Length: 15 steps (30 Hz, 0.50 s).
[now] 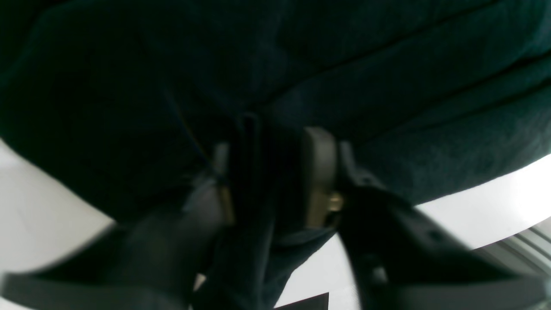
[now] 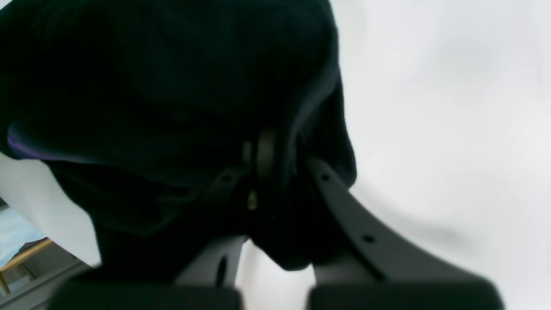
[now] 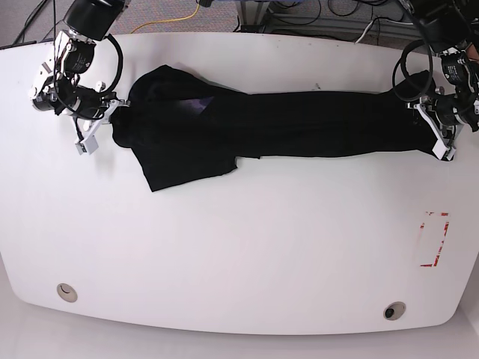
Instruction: Layout the t-shirt on the table in an organized manner, then fold the t-shirt properly
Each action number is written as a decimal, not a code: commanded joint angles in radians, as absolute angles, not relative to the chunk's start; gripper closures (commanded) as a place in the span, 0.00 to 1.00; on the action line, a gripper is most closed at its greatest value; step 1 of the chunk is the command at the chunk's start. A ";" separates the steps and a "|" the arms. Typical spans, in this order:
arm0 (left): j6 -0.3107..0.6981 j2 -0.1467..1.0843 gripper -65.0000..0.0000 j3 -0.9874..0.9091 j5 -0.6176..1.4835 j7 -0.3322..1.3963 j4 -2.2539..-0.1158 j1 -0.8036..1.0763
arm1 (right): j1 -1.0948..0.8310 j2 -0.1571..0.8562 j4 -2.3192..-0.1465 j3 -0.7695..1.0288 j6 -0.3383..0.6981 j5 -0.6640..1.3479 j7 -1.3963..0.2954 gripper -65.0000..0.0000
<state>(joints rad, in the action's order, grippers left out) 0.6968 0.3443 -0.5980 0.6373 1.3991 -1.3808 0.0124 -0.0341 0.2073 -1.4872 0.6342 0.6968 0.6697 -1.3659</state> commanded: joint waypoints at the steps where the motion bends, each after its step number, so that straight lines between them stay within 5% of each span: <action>1: 0.698 0.367 0.87 -0.601 0.650 1.396 -1.399 0.001 | -0.022 0.220 -1.506 0.638 0.698 0.677 -1.362 1.00; 15: 0.698 0.371 0.97 -0.601 0.651 1.396 -1.676 0.002 | -0.022 0.220 -1.506 0.638 0.698 0.677 -1.362 1.00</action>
